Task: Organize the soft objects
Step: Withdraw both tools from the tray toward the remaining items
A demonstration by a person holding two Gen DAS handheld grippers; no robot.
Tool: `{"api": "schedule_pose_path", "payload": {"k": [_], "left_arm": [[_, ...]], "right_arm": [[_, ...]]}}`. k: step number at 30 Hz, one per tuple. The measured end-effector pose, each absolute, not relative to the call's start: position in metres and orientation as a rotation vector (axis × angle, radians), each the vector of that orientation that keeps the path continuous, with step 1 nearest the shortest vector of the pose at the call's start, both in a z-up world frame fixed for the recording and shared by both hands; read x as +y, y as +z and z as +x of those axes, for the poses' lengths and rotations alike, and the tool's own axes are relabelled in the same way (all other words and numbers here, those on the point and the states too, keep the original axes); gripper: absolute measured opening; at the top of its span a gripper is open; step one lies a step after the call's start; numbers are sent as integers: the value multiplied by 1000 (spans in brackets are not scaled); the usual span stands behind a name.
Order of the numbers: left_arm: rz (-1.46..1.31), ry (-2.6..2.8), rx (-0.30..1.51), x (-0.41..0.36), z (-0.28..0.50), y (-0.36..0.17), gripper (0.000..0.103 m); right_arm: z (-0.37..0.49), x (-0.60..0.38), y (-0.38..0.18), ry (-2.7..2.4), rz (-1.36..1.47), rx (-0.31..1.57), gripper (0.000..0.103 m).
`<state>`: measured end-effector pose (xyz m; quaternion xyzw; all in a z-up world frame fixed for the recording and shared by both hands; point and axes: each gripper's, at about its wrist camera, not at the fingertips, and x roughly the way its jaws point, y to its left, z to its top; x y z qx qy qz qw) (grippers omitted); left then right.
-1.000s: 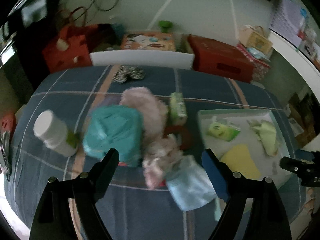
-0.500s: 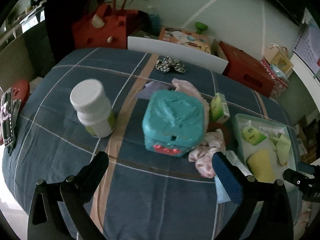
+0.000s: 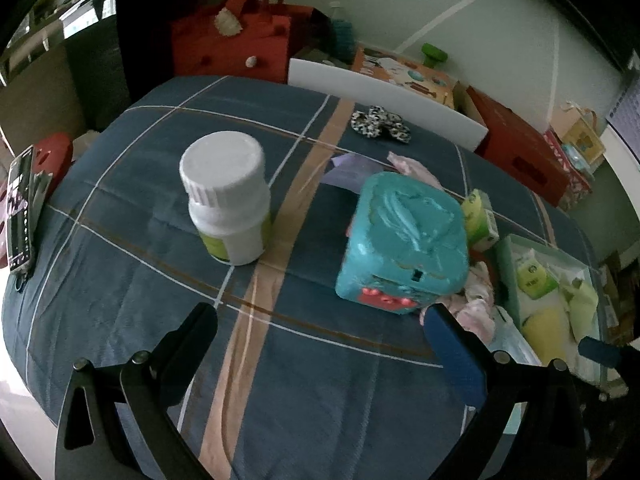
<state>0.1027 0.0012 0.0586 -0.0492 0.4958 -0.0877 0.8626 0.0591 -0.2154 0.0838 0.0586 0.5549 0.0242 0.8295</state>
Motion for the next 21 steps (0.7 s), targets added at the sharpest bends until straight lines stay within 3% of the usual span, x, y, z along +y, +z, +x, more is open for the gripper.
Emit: {"api": "schedule_pose_path", "payload": {"k": [21], "left_arm": [[-91, -236, 1109, -11, 108, 51, 103]], "right_arm": [[68, -172, 32, 111, -72, 1231, 103]]}}
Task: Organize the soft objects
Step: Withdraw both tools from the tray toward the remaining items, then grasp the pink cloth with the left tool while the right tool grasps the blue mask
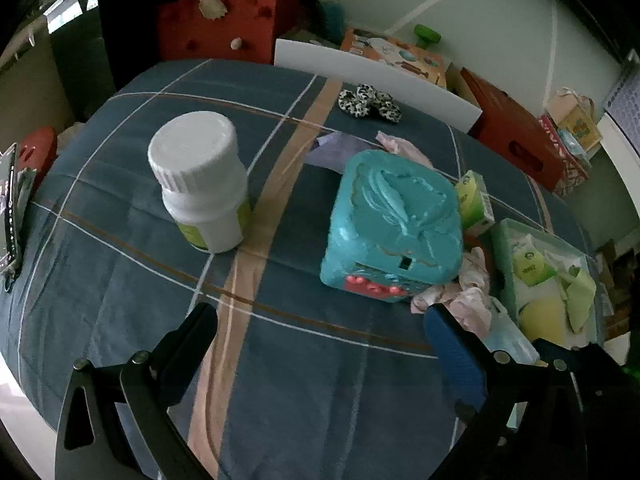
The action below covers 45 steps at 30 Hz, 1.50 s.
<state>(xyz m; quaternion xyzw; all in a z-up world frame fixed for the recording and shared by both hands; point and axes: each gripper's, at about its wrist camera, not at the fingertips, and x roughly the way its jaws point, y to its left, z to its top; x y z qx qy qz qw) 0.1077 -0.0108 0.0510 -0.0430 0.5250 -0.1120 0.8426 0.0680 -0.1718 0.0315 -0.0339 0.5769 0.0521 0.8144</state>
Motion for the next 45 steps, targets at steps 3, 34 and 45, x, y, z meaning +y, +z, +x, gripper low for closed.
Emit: {"api": "schedule_pose_path", "payload": {"k": [3, 34, 45], "left_arm": [[-103, -252, 1106, -13, 107, 52, 103], [-71, -332, 1118, -45, 97, 61, 102], [-37, -376, 1109, -64, 93, 64, 102]], "right_arm": [[68, -170, 30, 84, -108, 1217, 103], [30, -168, 18, -166, 33, 1062, 73], [22, -188, 24, -141, 106, 1007, 49]]}}
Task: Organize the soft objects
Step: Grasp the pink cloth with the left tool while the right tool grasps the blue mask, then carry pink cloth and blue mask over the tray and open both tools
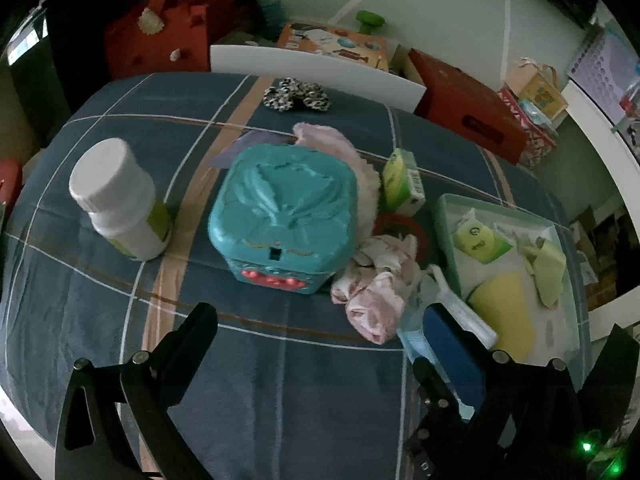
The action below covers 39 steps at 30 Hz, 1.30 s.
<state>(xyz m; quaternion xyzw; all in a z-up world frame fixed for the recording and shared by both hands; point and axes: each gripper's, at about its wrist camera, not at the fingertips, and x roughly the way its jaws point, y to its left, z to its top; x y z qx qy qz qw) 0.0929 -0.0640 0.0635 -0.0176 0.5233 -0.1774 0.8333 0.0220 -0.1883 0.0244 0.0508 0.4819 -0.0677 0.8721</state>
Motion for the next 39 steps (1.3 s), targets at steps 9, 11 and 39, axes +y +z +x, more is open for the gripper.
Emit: {"api": "schedule_pose_path", "payload": {"k": [9, 11, 39], "left_arm": [[-30, -408, 1121, -80, 93, 54, 93], [-44, -413, 1129, -81, 95, 50, 87], [-207, -477, 1091, -68, 100, 56, 10]], "right_arm": [[18, -201, 32, -110, 165, 970, 42], [19, -203, 32, -104, 174, 968, 42], [12, -207, 42, -63, 227, 905, 20]]}}
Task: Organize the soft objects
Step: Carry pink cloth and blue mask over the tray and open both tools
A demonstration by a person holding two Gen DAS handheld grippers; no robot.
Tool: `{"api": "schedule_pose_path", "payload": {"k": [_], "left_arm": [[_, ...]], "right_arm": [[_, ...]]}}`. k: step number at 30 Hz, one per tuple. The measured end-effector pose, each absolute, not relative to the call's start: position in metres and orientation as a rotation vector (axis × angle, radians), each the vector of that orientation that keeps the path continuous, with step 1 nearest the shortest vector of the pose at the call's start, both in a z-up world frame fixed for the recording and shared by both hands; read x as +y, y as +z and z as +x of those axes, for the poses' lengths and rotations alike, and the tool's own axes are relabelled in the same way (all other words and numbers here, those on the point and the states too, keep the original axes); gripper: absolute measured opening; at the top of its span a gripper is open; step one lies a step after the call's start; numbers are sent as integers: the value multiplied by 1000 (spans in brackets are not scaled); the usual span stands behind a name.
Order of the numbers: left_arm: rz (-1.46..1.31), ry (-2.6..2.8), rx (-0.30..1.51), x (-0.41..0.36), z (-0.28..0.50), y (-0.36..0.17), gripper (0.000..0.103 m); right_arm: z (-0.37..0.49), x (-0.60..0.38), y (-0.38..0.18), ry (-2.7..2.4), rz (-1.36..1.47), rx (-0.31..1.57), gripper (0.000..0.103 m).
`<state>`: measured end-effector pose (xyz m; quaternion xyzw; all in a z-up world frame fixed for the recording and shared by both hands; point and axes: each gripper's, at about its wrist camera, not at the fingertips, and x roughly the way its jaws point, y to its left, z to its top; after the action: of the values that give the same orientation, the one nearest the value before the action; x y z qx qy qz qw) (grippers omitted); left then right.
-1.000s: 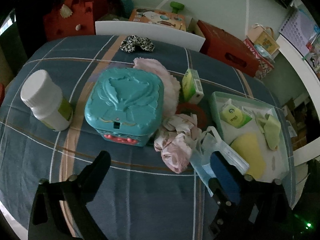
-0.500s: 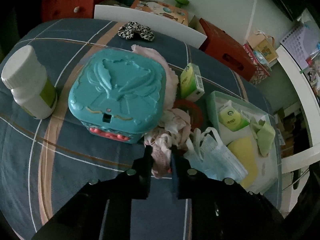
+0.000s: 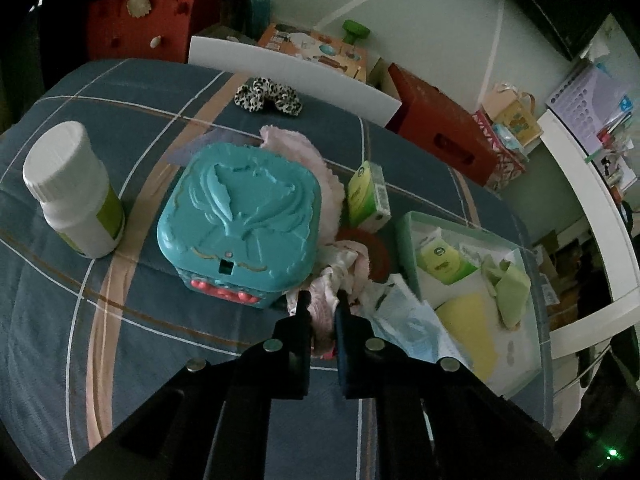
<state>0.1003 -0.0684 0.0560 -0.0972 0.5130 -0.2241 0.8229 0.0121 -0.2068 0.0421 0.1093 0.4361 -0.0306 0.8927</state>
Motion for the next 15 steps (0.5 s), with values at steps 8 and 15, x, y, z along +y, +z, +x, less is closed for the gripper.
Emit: {"api": "schedule_pose_path", "payload": {"k": [8, 15], "left_arm": [[-216, -480, 1034, -65, 96, 71, 10], [-221, -492, 894, -58, 80, 110, 10]], "right_arm": [[7, -209, 52, -55, 246, 862, 20], [-2, -213, 75, -63, 256, 789, 20]]}}
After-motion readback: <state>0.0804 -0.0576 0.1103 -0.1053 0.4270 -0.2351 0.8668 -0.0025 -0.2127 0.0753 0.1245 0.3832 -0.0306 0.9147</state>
